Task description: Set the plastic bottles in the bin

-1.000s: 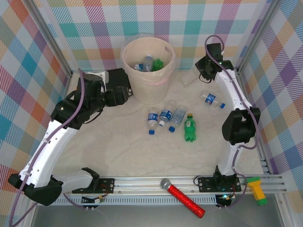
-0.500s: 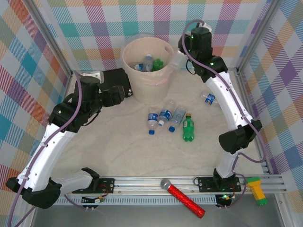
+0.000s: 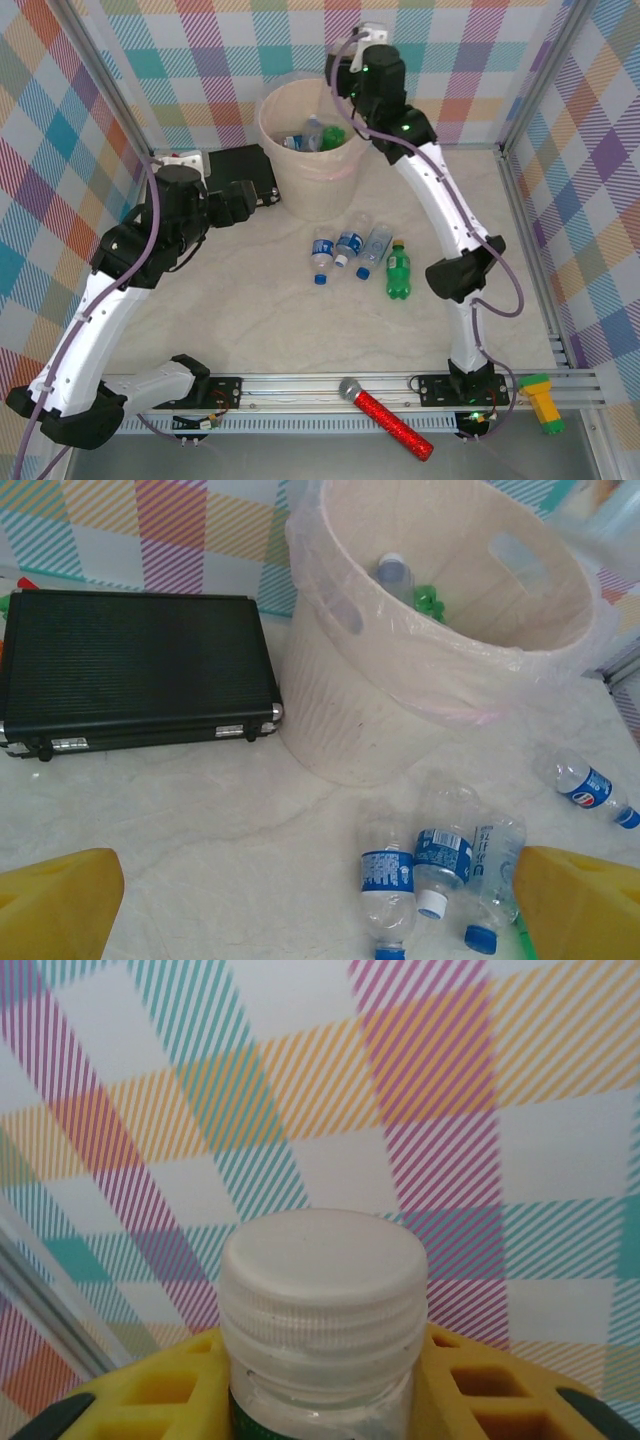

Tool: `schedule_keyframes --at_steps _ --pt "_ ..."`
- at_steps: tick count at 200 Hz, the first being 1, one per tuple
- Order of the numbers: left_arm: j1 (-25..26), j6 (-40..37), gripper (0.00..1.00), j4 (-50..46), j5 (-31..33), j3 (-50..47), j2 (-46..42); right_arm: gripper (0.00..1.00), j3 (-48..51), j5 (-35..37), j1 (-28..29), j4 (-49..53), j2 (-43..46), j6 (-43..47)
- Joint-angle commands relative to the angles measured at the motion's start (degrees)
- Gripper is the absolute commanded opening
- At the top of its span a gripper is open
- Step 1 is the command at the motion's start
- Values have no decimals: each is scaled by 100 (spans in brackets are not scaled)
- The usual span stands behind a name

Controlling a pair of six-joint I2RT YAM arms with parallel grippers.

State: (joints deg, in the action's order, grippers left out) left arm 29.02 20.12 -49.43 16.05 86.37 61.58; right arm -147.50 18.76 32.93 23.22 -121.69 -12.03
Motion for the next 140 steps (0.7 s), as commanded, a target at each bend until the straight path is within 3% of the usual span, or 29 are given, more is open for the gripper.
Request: schedule_keyframes --at_steps 1,105,112,131,135,140 --pt "16 -33 100 -87 164 -16 -153 36 -173 -267 191 -513 -212 583" --pt "16 -52 100 -155 256 -18 -187 39 -195 -242 493 -223 -604 1035" --pt "15 -50 100 -142 251 -17 -190 43 -195 -237 493 -203 -602 1043" --pt "16 -36 99 -128 231 -17 -189 66 -196 -206 503 -156 -573 1062" --pt "16 -41 99 -128 232 -29 -187 72 -194 -201 504 -159 -561 1071" --pt "16 -43 100 -122 232 -32 -190 89 -193 -185 504 -152 -545 1080"
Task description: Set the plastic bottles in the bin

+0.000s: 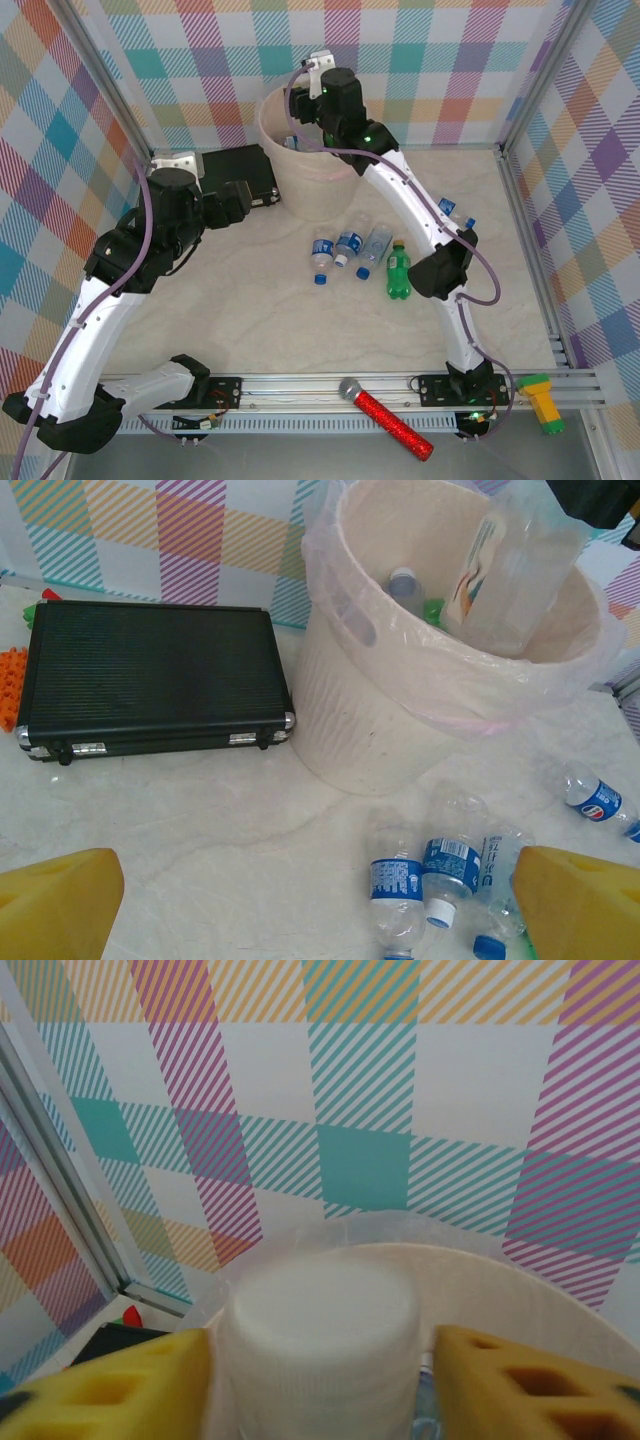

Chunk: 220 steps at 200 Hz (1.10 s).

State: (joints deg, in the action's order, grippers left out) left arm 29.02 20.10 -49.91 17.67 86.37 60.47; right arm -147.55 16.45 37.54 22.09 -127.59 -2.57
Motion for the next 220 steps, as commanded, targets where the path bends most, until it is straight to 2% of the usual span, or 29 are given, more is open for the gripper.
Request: schedule_keyframes --at_steps 1,4,100,138,179,195,220 --pt "16 -36 100 -73 70 -28 -79 94 -188 49 43 -38 47 138" --pt "16 -40 100 -72 63 -34 -79 100 -188 59 43 -42 50 145" --pt "16 -56 100 20 -251 -90 -63 99 -53 373 42 125 349 219" --pt "16 -111 100 60 -823 -92 65 99 277 688 43 316 661 195" --pt "16 -187 100 134 -1437 -74 291 99 944 1380 33 746 1204 55" --pt "16 -208 100 187 -1706 -54 399 99 1349 1704 6 948 1467 -194" --pt "16 -213 100 229 -2080 -33 608 99 2149 1748 -157 1352 2002 -947"
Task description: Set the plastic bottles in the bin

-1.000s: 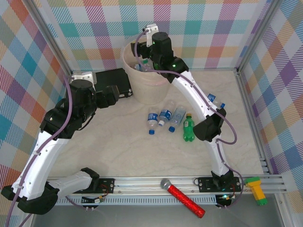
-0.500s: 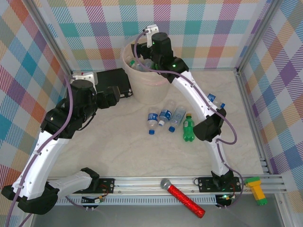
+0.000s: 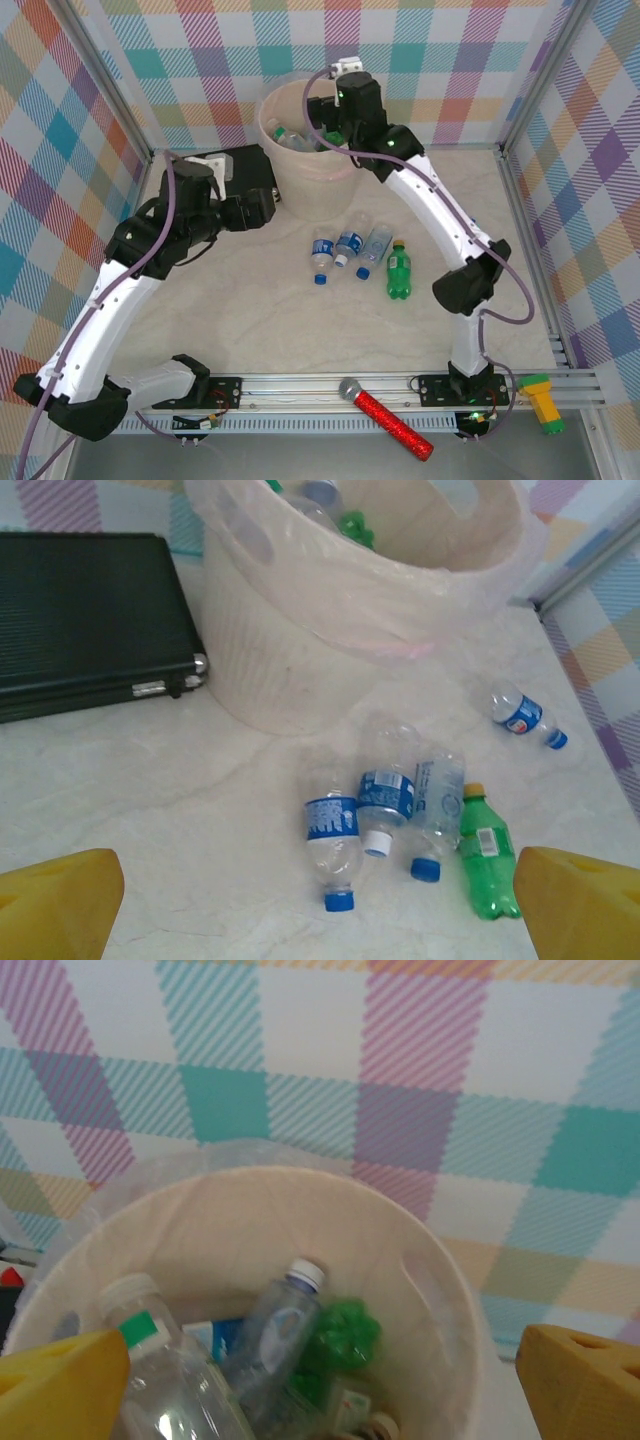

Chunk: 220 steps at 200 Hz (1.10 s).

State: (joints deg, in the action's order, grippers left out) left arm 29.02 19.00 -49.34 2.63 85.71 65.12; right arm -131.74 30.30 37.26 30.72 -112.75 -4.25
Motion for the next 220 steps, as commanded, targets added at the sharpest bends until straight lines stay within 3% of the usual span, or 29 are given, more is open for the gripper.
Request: schedule_keyframes --at_steps 1,45,73,105,187,220 --pt "21 -101 100 171 -596 33 151 99 609 362 -143 510 539 -814" --pt "43 -134 100 223 -1081 86 437 99 2505 132 -604 889 1703 -1951" --pt "59 -171 100 241 -1296 84 595 100 3569 -527 -1097 1133 2371 -2503" --pt "102 -199 100 244 -1532 128 747 91 4354 -1105 -1545 1581 2770 -2547" --pt "183 -298 100 70 -1582 200 864 61 5115 -2500 -2165 2219 2117 -2208" --pt "183 -348 100 -29 -1470 235 828 58 4982 -2774 -2249 2222 1481 -2081"
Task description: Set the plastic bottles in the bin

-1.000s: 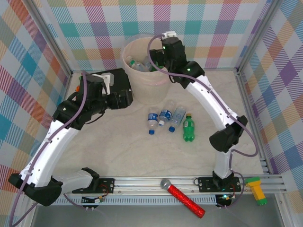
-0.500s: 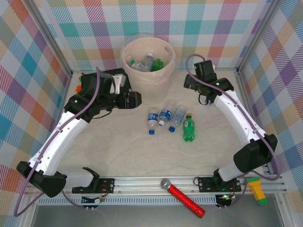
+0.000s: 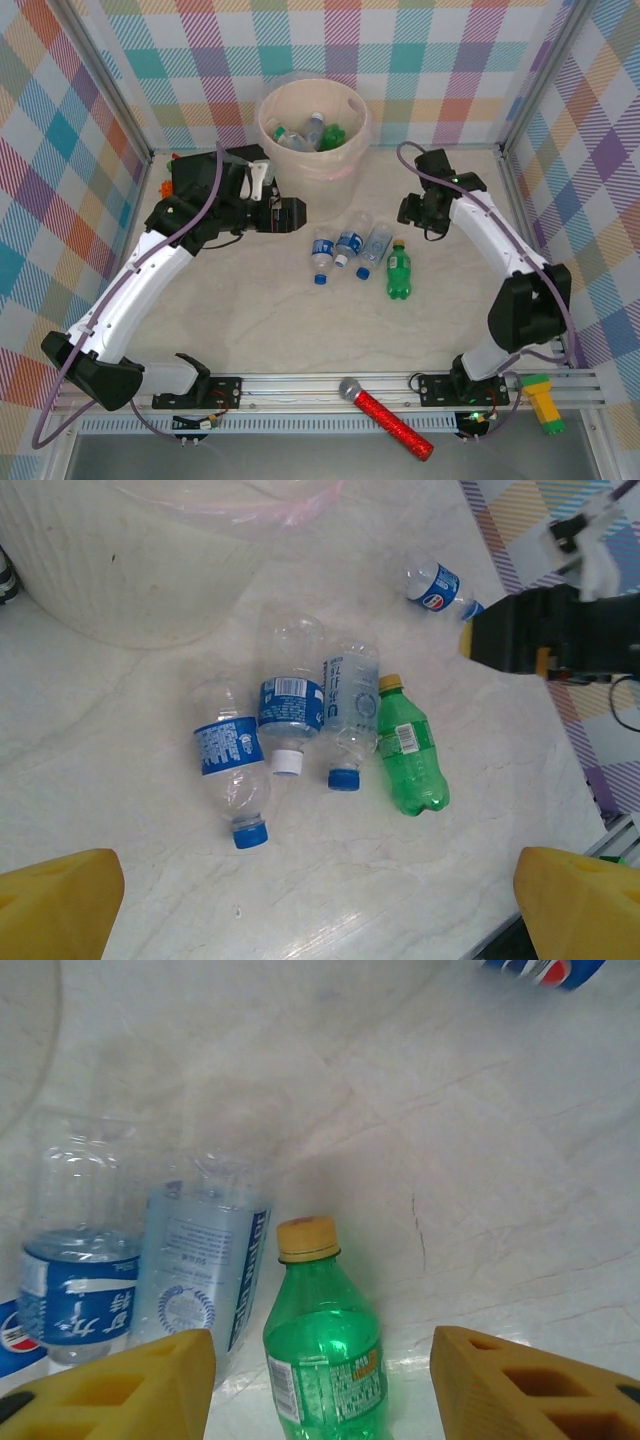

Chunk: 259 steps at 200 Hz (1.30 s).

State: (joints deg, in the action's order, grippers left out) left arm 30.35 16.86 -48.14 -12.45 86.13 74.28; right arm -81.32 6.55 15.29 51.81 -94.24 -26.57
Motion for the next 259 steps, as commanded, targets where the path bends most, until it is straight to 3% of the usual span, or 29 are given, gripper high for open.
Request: schedule_keyframes --at_steps 1,95,170,213,259 --pt "50 -132 100 -151 44 194 -89 58 -60 -399 -52 107 -387 155" --pt "50 -193 99 -350 366 229 -165 57 -367 -567 -109 -7 -1733 449" --pt "51 -182 99 -398 469 324 -67 54 -473 -795 -123 -179 -2178 487" --pt "50 -183 100 -383 502 344 -21 33 -533 -637 -123 -141 -2107 480" --pt "50 -157 100 -321 615 355 -38 32 -754 -65 -123 59 -1525 477"
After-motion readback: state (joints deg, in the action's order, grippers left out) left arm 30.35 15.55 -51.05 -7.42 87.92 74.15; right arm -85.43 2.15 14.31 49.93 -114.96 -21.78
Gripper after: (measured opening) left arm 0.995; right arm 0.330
